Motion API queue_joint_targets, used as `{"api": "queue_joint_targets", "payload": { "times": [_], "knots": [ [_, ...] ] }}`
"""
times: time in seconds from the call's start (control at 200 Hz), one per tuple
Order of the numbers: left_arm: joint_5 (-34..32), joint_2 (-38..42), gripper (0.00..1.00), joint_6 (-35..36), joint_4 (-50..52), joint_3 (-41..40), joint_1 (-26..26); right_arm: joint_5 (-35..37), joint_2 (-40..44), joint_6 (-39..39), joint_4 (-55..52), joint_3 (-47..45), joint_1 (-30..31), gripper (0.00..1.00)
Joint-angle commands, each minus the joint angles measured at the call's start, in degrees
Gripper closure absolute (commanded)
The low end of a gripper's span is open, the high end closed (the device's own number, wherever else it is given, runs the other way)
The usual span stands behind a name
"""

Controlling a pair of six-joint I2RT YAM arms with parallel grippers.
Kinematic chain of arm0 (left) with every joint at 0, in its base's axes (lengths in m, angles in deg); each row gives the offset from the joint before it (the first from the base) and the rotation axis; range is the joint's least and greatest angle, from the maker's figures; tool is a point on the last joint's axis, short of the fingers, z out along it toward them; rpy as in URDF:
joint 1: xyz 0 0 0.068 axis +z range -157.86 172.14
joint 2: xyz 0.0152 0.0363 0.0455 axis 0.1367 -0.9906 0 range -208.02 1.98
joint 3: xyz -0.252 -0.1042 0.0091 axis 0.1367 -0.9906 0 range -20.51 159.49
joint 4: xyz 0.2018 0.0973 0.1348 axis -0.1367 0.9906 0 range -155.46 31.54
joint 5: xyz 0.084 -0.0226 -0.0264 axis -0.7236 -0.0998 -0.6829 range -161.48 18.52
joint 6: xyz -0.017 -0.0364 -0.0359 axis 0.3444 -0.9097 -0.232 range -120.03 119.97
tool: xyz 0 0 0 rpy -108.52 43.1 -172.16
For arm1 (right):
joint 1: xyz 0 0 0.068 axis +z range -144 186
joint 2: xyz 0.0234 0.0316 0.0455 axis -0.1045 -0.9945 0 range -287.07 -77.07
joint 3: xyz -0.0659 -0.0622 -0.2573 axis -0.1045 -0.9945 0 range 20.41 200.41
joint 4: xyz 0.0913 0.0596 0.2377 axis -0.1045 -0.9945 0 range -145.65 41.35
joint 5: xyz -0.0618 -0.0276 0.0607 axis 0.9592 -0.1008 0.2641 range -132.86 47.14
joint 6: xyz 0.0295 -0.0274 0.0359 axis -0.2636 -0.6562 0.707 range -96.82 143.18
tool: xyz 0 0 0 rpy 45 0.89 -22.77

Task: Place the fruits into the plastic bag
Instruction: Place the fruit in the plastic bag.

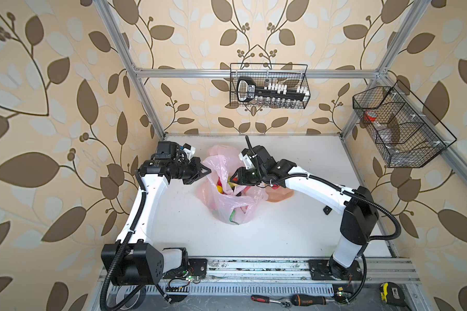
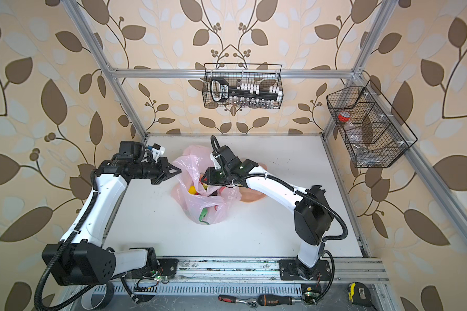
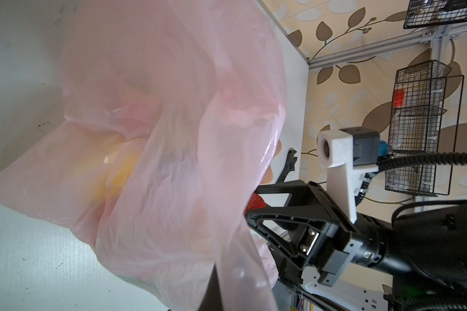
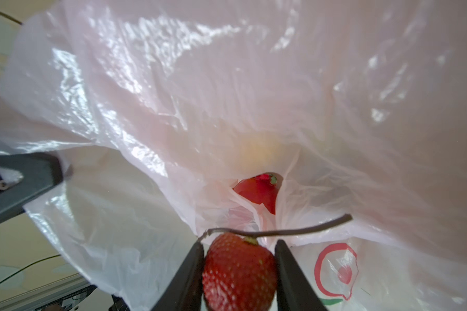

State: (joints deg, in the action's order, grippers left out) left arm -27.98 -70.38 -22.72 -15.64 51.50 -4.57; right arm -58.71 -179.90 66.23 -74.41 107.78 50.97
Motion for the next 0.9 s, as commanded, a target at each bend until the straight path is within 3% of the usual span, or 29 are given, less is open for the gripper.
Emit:
{"api": "queue_joint_targets", "payload": {
  "times": [0.0, 0.215, 0.38, 0.465, 0.895],
  "knots": [
    [1.76, 1.70, 1.00, 0.46, -0.16, -0.11, -0.60, 0.26, -1.91, 1.23, -0.04, 3.25, 0.80, 0.77],
    [1.71, 1.61, 1.00, 0.46, -0.34, -0.28, -0.59, -1.03, -5.70, 2.03, -0.95, 7.21, 1.88, 0.67],
    [1.72, 1.61, 1.00, 0.46, -0.43, -0.34, -0.58, -0.33, -7.62, 2.35, -1.86, 9.14, 1.96, 0.45],
    [1.67, 1.61, 1.00, 0.46, -0.51, -0.38, -0.57, 0.92, -8.51, 1.74, -3.14, 10.38, 1.88, 0.39],
    [1.58, 1.48, 1.00, 0.46, -0.78, -0.51, -0.60, 2.67, -6.29, -0.11, -3.77, 10.08, 1.79, 0.31]
  ]
}}
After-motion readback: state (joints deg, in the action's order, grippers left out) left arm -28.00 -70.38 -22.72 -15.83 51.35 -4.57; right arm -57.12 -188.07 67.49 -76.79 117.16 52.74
